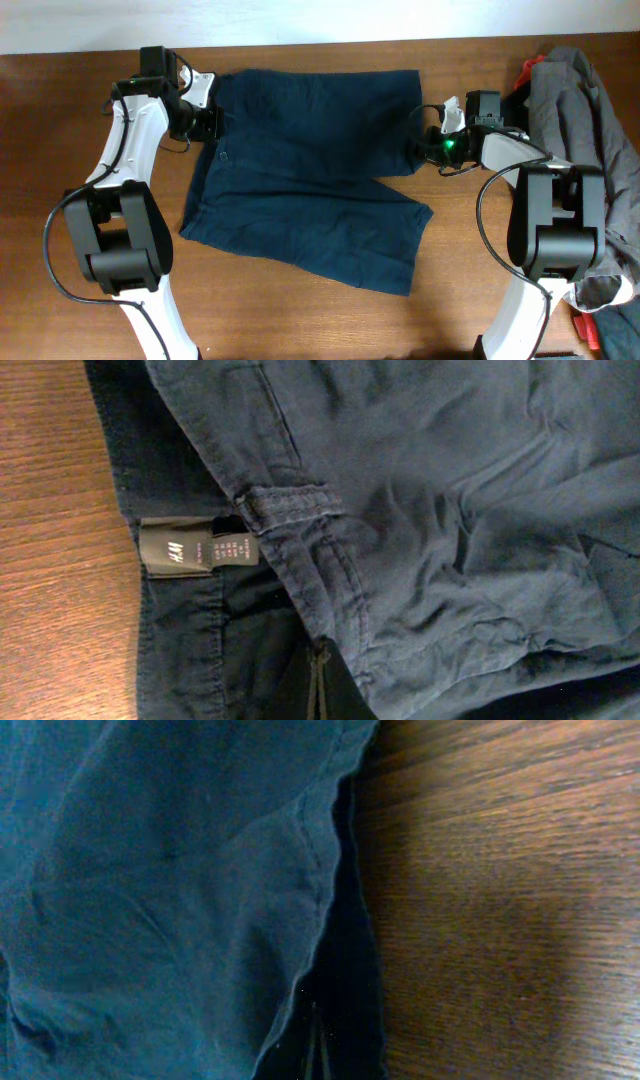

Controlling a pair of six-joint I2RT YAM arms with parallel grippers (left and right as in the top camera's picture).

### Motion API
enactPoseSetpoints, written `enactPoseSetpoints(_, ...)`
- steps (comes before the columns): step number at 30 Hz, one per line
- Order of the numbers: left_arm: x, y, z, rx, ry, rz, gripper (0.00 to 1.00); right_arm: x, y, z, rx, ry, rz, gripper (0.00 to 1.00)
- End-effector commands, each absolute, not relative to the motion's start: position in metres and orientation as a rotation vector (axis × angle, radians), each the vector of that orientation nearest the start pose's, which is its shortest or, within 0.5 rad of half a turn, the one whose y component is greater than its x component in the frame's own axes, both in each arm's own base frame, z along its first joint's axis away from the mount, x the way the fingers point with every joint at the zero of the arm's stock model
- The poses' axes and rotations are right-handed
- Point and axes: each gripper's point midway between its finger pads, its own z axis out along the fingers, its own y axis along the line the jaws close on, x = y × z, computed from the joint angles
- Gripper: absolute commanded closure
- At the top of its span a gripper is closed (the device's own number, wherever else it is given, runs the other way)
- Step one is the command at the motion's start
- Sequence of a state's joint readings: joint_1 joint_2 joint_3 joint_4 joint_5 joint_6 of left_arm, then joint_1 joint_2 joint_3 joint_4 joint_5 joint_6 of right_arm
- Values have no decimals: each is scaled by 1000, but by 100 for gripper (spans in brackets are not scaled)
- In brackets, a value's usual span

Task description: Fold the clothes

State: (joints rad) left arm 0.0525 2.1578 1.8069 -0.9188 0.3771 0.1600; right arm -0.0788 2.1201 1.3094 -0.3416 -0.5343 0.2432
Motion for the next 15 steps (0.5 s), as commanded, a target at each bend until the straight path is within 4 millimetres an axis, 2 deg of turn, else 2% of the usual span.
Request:
enactPoseSetpoints(1, 494, -27, 102, 187, 2719, -452, 100, 443, 30, -46, 423, 2806, 586, 96)
enactPoseSetpoints(5, 494, 3, 101, 26, 2734, -419, 100, 433, 21, -51, 463, 2848, 536, 96)
enactPoseSetpoints(9, 492, 24, 101, -35, 2734, -423, 99, 431, 13, -52, 493, 2852, 533, 96)
enactPoseSetpoints(15, 491, 36, 100, -61, 2734, -404, 100, 427, 10, -52, 499, 2864, 531, 96)
